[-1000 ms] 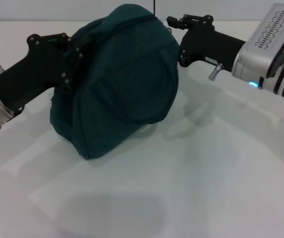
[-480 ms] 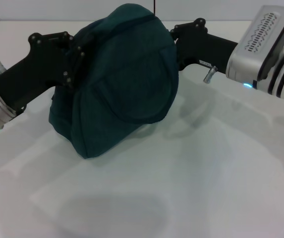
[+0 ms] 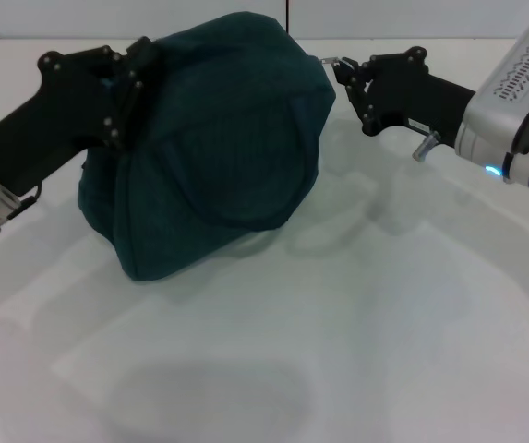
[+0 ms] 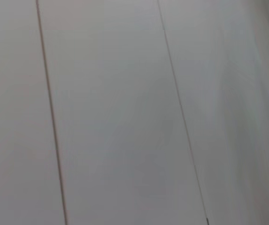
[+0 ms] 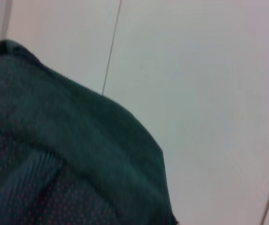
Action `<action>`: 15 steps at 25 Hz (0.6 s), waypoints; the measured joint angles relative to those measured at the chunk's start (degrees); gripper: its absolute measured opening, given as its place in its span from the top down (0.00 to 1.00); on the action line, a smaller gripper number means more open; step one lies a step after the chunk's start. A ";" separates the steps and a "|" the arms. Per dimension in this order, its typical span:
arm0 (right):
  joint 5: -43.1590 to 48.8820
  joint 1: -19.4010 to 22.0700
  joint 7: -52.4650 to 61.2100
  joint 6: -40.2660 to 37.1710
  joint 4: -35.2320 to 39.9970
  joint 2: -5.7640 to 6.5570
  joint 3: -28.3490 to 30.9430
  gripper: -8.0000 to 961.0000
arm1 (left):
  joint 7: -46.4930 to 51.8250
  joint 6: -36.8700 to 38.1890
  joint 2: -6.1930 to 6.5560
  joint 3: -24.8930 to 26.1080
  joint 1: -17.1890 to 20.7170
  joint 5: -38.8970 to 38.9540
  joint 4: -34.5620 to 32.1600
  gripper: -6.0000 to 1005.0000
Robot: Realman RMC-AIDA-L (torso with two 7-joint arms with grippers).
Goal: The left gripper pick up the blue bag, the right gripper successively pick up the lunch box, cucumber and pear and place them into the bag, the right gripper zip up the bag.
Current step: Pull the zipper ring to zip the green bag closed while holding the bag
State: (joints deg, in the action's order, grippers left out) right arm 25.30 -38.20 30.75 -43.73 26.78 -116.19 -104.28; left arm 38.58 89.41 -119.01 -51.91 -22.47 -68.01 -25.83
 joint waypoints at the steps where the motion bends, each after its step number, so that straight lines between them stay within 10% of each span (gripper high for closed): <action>1: -0.01 0.03 0.02 0.03 -0.37 0.00 0.06 0.97 | 0.65 0.00 0.12 0.25 -0.11 0.00 0.00 0.96; 15: 0.30 -1.23 2.14 0.02 -6.01 0.00 -0.75 0.97 | 5.23 -0.92 0.02 1.53 -2.69 0.02 -0.01 0.96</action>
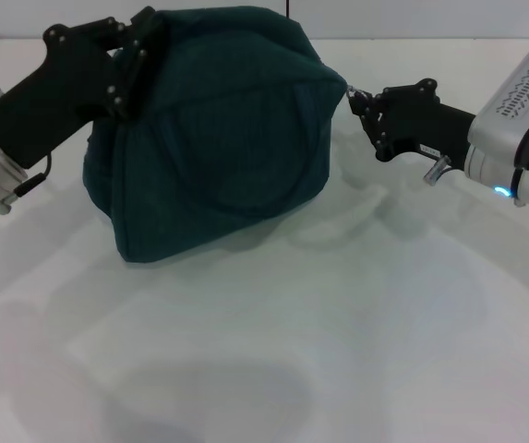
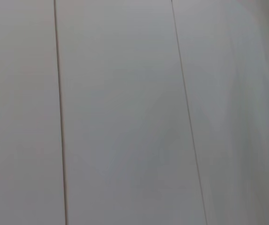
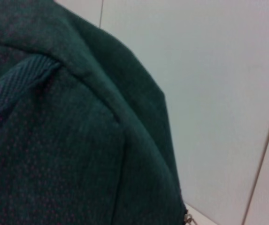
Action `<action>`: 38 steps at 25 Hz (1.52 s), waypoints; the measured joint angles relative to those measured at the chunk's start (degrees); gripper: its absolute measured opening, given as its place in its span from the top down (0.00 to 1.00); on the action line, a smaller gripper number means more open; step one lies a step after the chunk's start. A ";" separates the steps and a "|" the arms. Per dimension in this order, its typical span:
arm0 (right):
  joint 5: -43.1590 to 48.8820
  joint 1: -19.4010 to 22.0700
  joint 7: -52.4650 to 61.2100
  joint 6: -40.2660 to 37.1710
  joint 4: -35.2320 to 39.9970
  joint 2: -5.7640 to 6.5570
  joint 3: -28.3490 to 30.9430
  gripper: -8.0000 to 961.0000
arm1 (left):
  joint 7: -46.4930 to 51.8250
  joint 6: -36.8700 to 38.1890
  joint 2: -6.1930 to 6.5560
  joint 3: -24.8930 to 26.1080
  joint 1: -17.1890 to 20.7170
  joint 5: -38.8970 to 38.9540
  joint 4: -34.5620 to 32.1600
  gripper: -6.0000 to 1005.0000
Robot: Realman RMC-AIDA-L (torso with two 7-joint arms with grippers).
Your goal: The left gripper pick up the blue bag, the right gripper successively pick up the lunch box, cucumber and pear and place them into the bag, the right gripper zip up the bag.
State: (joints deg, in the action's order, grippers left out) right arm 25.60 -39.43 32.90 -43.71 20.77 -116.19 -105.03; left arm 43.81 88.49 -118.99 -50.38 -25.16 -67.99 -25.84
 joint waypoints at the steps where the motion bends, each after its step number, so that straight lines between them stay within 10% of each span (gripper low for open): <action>1: 0.00 0.02 0.01 -0.15 0.12 0.00 -0.17 0.97 | 0.03 -0.28 -0.08 0.01 -0.19 -0.09 0.02 0.96; 13: -0.95 2.30 0.71 -0.18 4.28 0.04 1.20 0.91 | -0.24 -0.65 -0.74 -1.24 -0.53 2.22 3.59 0.93; 20: -1.12 3.00 1.28 -1.47 4.72 0.16 3.90 0.64 | 2.70 0.31 -0.75 -1.30 -0.38 5.72 5.89 0.72; 25: 1.35 5.12 7.55 -8.25 10.98 2.53 3.89 0.52 | 11.58 2.94 0.28 -1.32 -0.05 4.55 1.13 0.52; 33: 25.36 5.72 34.99 -30.02 22.60 10.47 11.40 0.51 | 27.49 9.67 4.36 -1.47 0.66 -6.44 -12.49 0.25; 38: 41.25 5.80 40.12 -47.49 22.24 8.36 25.47 0.47 | 27.38 12.70 5.85 -1.26 2.17 -9.00 -12.47 0.15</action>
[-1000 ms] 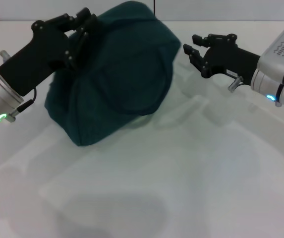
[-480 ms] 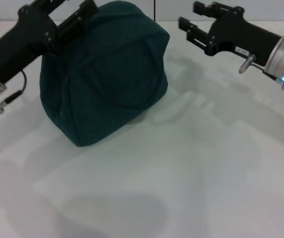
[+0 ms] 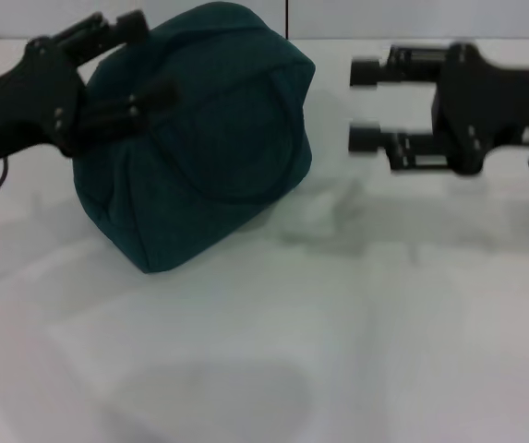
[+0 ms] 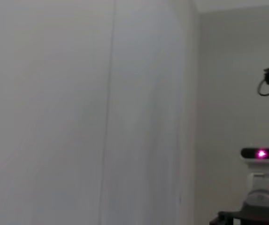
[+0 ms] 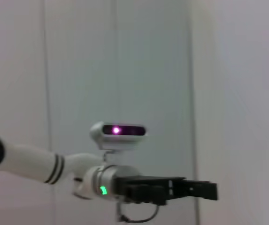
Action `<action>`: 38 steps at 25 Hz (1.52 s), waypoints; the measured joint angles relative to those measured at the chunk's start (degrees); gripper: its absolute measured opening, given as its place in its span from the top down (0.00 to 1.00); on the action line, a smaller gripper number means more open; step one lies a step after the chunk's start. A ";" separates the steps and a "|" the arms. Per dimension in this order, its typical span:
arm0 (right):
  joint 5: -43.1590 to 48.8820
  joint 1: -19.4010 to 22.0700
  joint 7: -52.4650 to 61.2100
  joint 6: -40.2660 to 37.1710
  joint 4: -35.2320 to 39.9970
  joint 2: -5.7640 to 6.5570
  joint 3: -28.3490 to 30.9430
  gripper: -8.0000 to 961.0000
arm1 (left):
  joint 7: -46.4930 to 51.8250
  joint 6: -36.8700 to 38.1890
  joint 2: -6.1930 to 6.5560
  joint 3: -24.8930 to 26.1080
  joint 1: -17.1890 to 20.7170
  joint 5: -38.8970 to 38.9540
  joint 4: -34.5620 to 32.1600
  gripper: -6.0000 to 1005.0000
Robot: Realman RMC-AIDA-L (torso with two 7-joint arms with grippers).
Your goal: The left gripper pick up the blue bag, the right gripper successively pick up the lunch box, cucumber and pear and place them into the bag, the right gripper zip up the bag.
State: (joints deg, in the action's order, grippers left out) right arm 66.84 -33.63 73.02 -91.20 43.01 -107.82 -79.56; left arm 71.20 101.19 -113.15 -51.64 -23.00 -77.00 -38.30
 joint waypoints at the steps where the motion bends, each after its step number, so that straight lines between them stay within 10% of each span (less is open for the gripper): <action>1: 2.09 0.48 -0.13 -0.43 0.07 -1.08 1.89 0.43 | -0.76 0.00 -0.19 0.05 0.71 -0.03 0.13 0.14; 8: 11.20 2.98 -5.95 0.21 1.22 -7.75 8.01 0.25 | -4.05 -0.11 -2.13 0.32 2.97 -1.30 1.54 0.13; 38: 4.84 4.35 -12.73 2.56 -2.28 -8.21 6.82 0.24 | -5.72 -0.40 -2.87 0.31 3.05 -3.60 2.26 0.13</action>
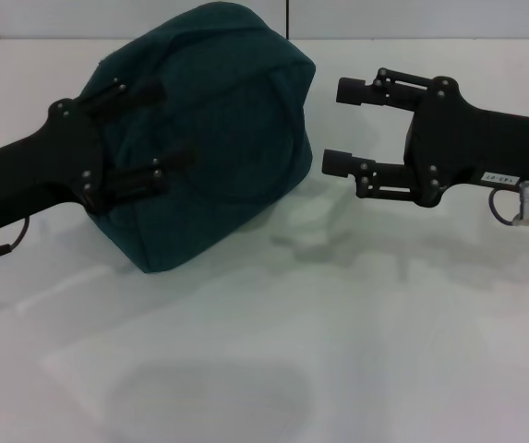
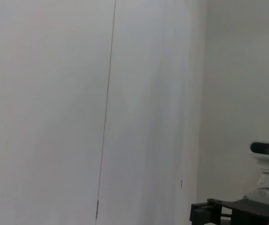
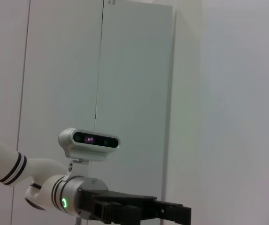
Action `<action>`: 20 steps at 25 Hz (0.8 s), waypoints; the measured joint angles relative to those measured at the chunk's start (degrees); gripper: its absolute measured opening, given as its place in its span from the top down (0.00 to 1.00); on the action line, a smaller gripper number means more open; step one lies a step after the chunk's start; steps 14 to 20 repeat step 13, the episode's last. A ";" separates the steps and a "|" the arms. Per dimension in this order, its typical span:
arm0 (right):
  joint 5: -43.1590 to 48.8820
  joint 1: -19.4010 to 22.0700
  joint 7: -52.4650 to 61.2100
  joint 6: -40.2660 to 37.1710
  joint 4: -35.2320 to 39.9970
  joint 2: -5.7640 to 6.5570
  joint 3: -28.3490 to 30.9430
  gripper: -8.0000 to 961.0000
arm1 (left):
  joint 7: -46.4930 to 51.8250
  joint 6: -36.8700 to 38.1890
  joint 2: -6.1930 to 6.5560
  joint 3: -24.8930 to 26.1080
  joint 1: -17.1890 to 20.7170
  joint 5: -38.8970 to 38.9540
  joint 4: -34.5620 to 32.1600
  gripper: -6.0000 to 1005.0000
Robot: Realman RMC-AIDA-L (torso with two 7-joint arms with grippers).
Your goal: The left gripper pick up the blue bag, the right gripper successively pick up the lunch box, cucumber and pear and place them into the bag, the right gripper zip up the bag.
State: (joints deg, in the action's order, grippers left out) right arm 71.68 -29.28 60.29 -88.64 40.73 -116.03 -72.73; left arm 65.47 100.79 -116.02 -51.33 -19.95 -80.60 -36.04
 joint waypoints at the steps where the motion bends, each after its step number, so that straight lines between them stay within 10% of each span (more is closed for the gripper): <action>1: -0.17 0.01 -0.19 0.01 -0.07 -0.02 0.00 0.24 | 0.00 0.00 -0.03 0.00 0.00 0.00 0.00 0.13; 20: -2.30 0.02 -1.47 0.01 -1.54 0.00 -0.13 0.24 | -0.69 -0.06 -0.42 0.07 0.41 0.00 0.00 0.13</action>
